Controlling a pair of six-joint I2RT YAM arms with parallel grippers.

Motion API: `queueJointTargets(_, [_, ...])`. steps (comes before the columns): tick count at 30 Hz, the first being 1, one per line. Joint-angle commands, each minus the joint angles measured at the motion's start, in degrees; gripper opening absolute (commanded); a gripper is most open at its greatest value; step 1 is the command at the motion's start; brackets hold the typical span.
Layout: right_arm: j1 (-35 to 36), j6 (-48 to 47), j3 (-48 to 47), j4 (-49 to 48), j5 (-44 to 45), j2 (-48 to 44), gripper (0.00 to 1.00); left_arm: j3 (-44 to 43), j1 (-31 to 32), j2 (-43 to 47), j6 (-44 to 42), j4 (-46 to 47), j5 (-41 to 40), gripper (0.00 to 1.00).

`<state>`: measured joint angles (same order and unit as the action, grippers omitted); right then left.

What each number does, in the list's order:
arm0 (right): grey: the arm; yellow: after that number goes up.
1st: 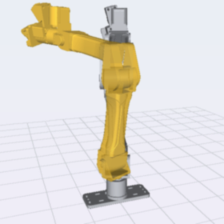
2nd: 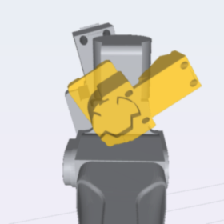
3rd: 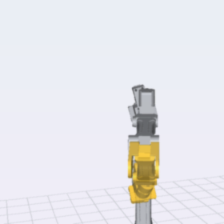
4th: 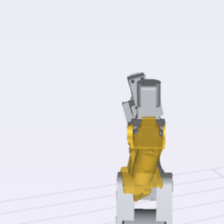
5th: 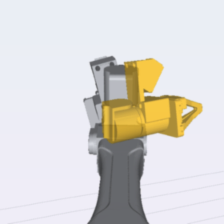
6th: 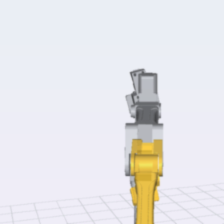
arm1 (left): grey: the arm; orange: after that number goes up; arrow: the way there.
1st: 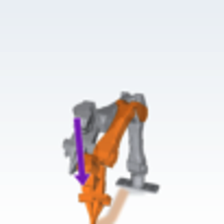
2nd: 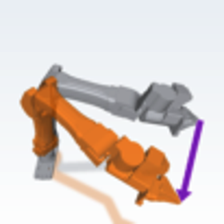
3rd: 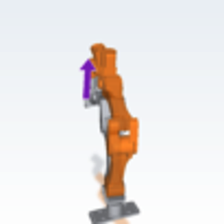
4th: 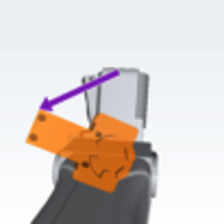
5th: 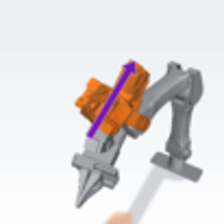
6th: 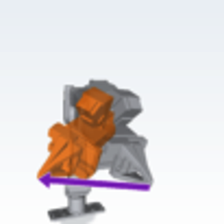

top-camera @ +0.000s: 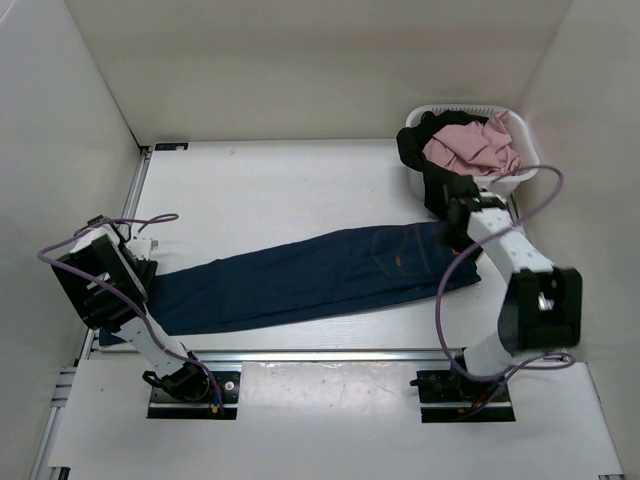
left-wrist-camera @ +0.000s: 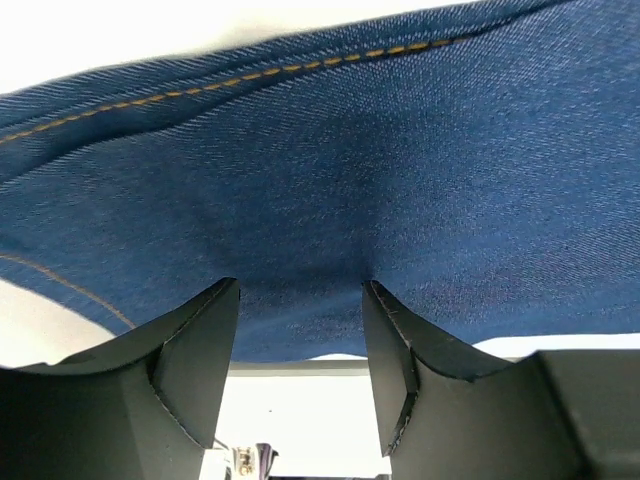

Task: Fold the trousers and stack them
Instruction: Fold the trousers

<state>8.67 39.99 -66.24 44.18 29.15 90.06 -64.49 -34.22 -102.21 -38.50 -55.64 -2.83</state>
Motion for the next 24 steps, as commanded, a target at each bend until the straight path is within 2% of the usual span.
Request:
queueJointTargets(1, [-5.05, 4.04, 10.72, -0.04, -6.54, -8.38, 0.77, 1.03, 0.12, 0.52, 0.62, 2.29, -0.69, 0.64])
queueJointTargets(4, [-10.06, 5.36, 16.92, -8.84, -13.47, -10.7, 0.94, 1.73, 0.12, 0.52, 1.14, 2.81, -1.21, 0.64])
queueJointTargets(8, [-14.55, 6.51, 17.72, -12.62, -14.47, -5.7, 0.98, 1.73, 0.64, 0.52, 1.15, 2.81, -2.27, 0.64])
queueJointTargets(13, [-16.22, 9.13, 17.02, -15.44, -13.77, 2.56, 0.98, 2.78, 0.64, 1.05, 2.2, 3.34, -2.27, 0.64])
queueJointTargets(17, [-18.69, 14.5, 15.71, -14.4, -19.9, 9.42, 0.94, 3.49, 0.64, 1.05, 2.2, 3.34, -2.27, 0.64])
queueJointTargets(20, [-18.16, 13.63, 15.7, -17.28, -19.39, 10.74, 0.77, 4.63, 0.64, 1.67, 2.2, 3.87, -2.27, 0.65])
queueJointTargets(21, [-18.16, 13.63, 14.66, -16.33, -19.91, 10.75, 0.61, 4.64, 0.64, 1.67, 2.2, 3.87, -2.88, 0.65])
queueJointTargets(23, [-18.16, 14.15, 14.04, -15.8, -20.53, 11.54, 0.43, 4.64, 0.64, 1.67, 2.2, 4.39, -2.88, 0.65])
queueJointTargets(24, [-18.16, 14.15, 14.03, -15.8, -20.53, 11.54, 0.25, 4.64, 0.64, 1.67, 2.2, 4.4, -2.88, 0.65])
